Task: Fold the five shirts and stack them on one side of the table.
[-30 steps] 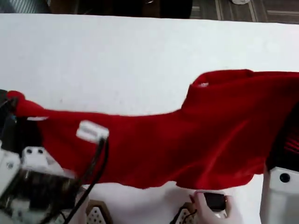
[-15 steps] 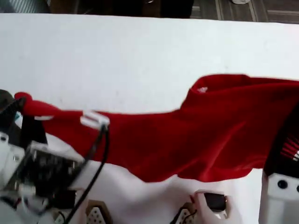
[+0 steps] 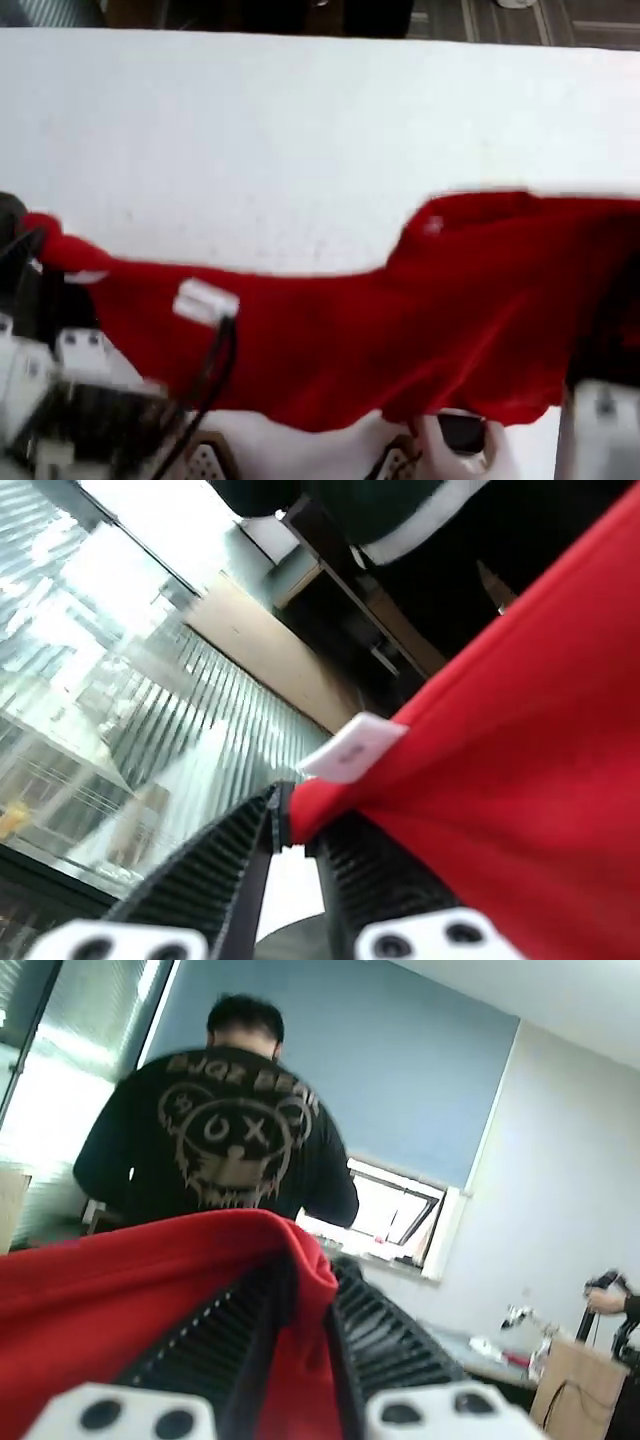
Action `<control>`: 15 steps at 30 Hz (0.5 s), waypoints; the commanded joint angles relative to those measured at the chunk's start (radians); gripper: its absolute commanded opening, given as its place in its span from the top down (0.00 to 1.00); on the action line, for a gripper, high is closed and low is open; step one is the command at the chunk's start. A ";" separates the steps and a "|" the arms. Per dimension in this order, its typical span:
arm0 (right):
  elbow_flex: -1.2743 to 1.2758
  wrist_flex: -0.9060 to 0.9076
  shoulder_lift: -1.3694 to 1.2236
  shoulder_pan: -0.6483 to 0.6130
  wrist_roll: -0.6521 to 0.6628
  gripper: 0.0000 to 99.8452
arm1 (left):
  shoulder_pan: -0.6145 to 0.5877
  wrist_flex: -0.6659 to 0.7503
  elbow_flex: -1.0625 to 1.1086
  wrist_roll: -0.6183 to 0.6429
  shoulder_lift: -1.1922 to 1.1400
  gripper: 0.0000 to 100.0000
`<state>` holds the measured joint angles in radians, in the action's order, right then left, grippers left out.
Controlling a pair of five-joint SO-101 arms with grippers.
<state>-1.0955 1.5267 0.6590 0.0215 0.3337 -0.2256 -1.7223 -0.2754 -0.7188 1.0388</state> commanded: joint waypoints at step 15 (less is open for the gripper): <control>0.008 -0.030 -0.545 0.002 -0.074 0.98 | -0.002 0.333 0.156 -0.011 -0.520 0.98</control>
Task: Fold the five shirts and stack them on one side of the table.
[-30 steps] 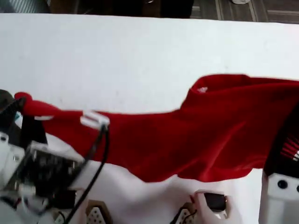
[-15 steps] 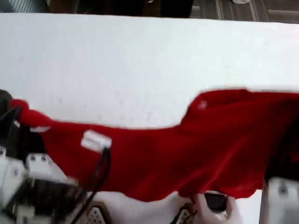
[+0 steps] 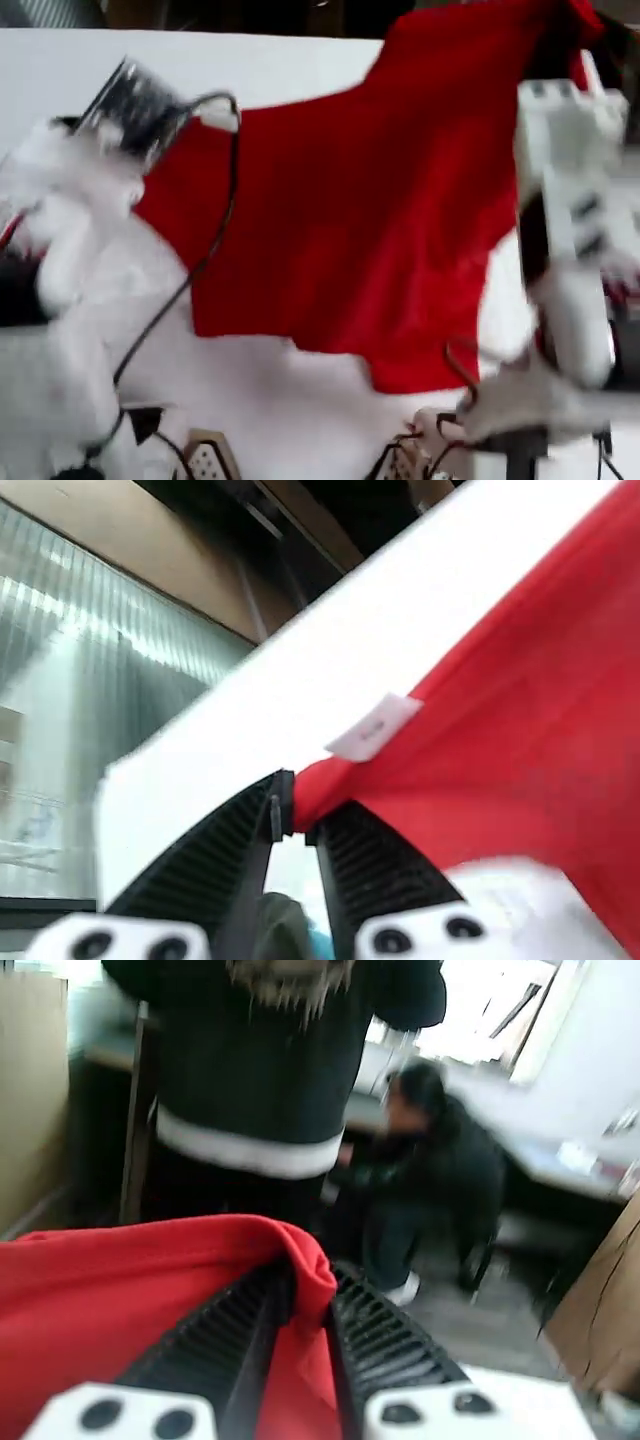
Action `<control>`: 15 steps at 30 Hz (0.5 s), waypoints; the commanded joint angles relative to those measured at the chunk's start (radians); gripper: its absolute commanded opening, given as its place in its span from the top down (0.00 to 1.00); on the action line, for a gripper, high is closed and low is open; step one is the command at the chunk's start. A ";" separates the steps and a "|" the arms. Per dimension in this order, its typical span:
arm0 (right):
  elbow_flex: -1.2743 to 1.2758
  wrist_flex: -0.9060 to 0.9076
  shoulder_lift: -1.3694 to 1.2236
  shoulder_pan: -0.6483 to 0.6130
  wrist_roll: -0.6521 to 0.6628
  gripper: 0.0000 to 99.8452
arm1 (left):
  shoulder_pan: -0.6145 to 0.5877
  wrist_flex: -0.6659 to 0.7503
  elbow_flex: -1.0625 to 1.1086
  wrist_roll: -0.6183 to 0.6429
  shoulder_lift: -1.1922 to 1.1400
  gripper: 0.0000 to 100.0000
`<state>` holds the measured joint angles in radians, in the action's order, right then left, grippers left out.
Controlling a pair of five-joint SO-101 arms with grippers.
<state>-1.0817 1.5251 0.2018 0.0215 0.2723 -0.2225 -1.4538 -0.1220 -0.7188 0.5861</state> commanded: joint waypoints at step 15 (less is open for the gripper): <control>-0.009 -0.156 -0.550 0.002 -0.012 0.98 | -0.003 0.250 -0.007 -0.011 -0.508 0.98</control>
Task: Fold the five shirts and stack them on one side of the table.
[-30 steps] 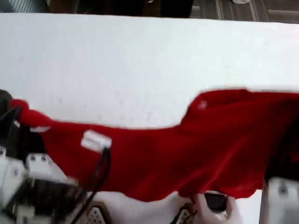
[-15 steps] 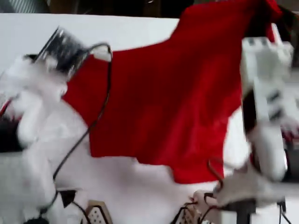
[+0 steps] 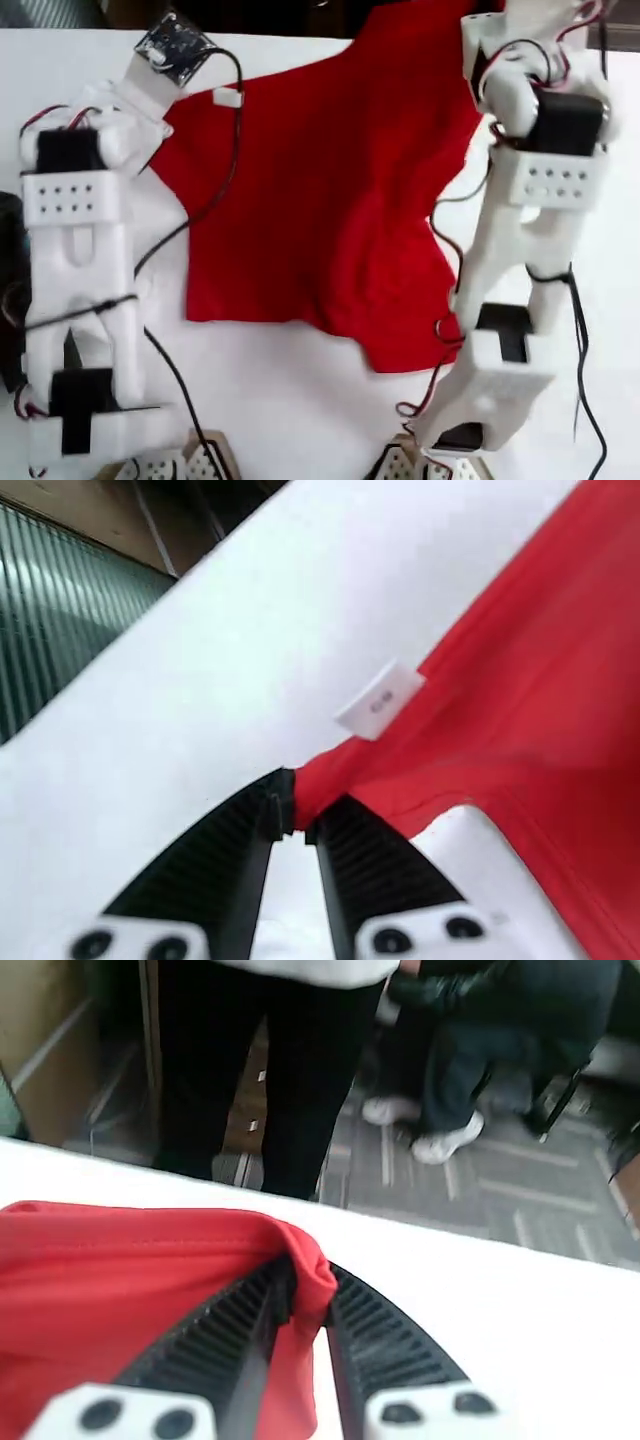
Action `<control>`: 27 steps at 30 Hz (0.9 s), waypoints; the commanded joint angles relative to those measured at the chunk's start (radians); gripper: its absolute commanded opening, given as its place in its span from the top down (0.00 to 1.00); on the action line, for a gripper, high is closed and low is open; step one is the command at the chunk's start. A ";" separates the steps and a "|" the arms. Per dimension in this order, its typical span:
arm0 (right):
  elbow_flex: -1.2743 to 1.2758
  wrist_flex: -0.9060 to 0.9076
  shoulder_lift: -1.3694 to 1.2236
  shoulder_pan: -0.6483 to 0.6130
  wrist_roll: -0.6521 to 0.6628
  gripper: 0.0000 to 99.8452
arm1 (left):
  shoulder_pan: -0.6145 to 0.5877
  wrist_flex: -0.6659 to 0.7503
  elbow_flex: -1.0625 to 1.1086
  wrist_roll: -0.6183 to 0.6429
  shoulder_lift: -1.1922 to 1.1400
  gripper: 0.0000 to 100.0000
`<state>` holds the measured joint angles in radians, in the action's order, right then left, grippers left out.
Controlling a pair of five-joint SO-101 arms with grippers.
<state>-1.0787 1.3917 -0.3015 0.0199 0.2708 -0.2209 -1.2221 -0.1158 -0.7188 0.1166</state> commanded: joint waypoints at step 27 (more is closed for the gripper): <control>-0.020 0.254 0.610 0.010 -0.003 0.98 | -0.083 -0.565 -0.443 -0.008 0.311 0.98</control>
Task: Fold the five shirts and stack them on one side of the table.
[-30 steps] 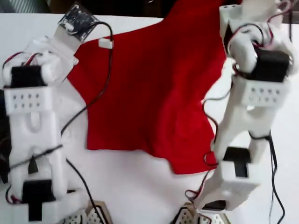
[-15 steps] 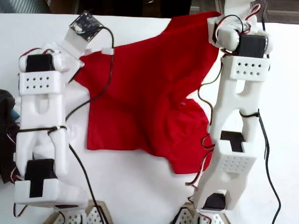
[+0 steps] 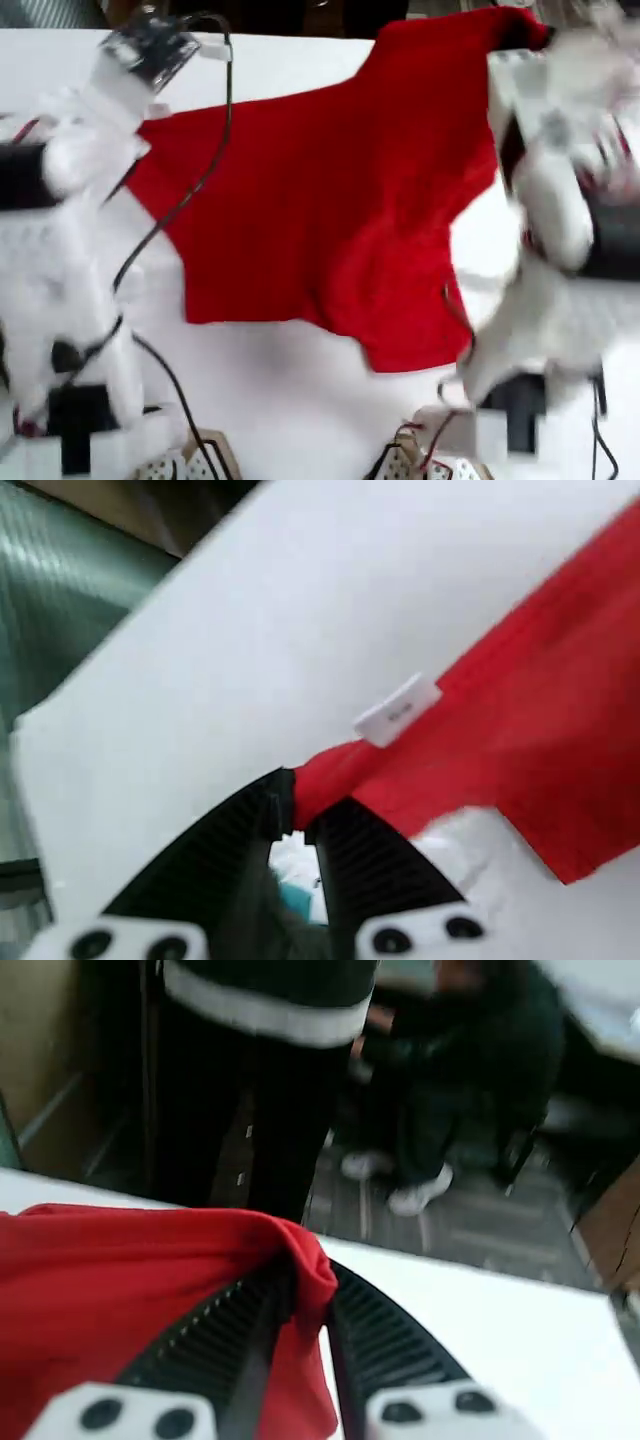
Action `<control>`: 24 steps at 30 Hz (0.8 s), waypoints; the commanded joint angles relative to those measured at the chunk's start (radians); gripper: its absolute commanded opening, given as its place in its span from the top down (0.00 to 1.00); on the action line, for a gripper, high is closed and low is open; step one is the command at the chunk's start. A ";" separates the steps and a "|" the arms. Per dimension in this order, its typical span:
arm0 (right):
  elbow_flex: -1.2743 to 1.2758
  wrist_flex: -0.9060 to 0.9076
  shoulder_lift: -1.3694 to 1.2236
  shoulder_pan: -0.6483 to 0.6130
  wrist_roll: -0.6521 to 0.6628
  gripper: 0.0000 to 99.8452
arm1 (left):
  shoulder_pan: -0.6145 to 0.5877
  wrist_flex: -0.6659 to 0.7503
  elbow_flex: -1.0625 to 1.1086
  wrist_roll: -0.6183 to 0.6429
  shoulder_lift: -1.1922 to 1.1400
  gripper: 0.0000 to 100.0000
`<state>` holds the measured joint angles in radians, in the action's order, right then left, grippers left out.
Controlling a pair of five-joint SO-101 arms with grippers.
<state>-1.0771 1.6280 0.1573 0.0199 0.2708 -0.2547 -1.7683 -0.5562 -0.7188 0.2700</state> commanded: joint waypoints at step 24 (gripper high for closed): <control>-0.011 0.056 0.710 0.010 0.023 0.98 | -0.095 -0.015 0.384 -0.012 0.908 0.98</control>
<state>-1.0925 1.6663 0.8523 0.0215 0.3230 -0.3376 -1.7714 -0.1634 -0.7188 1.1630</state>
